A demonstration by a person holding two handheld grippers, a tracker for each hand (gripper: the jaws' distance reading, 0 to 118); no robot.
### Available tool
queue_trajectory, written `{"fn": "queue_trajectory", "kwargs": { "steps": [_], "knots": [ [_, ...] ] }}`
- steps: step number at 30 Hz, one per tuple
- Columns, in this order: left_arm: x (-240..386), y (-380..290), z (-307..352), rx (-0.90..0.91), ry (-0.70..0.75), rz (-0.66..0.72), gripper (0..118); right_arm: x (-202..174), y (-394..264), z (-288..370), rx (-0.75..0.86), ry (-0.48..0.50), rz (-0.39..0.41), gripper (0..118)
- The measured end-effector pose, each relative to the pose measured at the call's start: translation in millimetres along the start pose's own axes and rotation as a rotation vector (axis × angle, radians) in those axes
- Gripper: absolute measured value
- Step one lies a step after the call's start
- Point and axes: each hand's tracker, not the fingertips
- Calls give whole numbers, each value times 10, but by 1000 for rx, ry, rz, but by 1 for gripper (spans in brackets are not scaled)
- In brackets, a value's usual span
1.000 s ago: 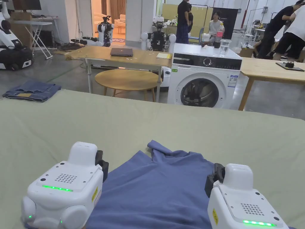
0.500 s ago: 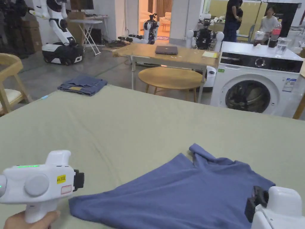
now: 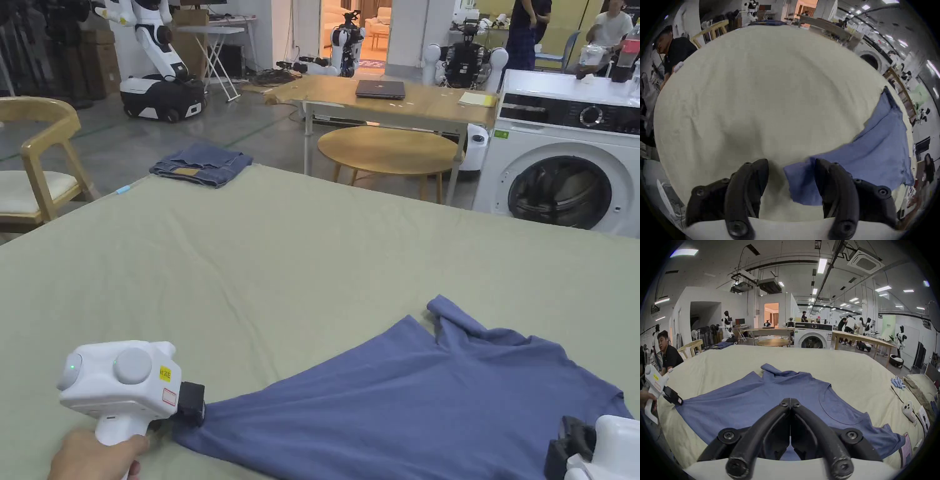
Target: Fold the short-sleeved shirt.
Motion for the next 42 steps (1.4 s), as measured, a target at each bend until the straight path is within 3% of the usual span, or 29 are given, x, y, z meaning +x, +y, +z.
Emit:
{"fn": "queue_trajectory", "kwargs": {
  "steps": [2, 4, 5, 8, 9, 16, 17, 19, 20, 25, 29, 33, 35, 37, 38, 40, 41, 42],
  "knots": [
    [133, -15, 66, 25, 60, -37, 58, 5, -13, -15, -9, -2, 0, 0],
    [227, -57, 63, 35, 78, -109, 47, 18, -31, -36, -13, -2, -3, 0],
    [273, -66, 53, 34, 77, -109, 41, 24, -38, -56, -18, -1, -3, 0],
    [341, -98, 67, 45, 43, -132, 5, 60, -32, -137, -37, 1, -8, 0],
    [345, -100, 72, 50, 20, -126, 0, 78, -18, -164, -41, 3, -9, 0],
    [201, -149, 171, 90, -11, -99, 0, 547, 549, -756, -123, 10, 28, 3],
    [193, -156, 180, 91, -14, -97, 0, 637, 681, -962, -161, 17, 42, 12],
    [219, -196, 227, 99, -23, -90, 0, 771, 869, -1346, -241, 15, 67, 51],
    [231, -208, 234, 99, -20, -91, 0, 833, 945, -1550, -294, 44, 65, 61],
    [294, -243, 253, 97, -6, -102, 0, 915, 1091, -2513, -441, 103, 149, 64],
    [313, -233, 238, 86, 1, -105, 0, 878, 1024, -3078, -536, 165, 148, 64],
    [319, -218, 220, 78, 4, -106, 0, 852, 842, -3426, -660, 175, 193, 64],
    [313, -200, 219, 76, 1, -103, 0, 844, 802, -3406, -636, 178, 185, 65],
    [316, -201, 230, 76, 0, -101, 0, 797, 804, -3338, -614, 171, 183, 61],
    [323, -211, 243, 79, -2, -103, 0, 767, 793, -3320, -608, 184, 193, 54],
    [322, -203, 243, 81, -2, -109, 0, 686, 790, -3291, -589, 263, 201, 7],
    [331, -210, 246, 84, 2, -113, 0, 618, 792, -3300, -603, 258, 209, 2],
    [337, -214, 250, 84, 2, -116, 0, 545, 777, -3263, -581, 192, 259, 2]
  ]
}}
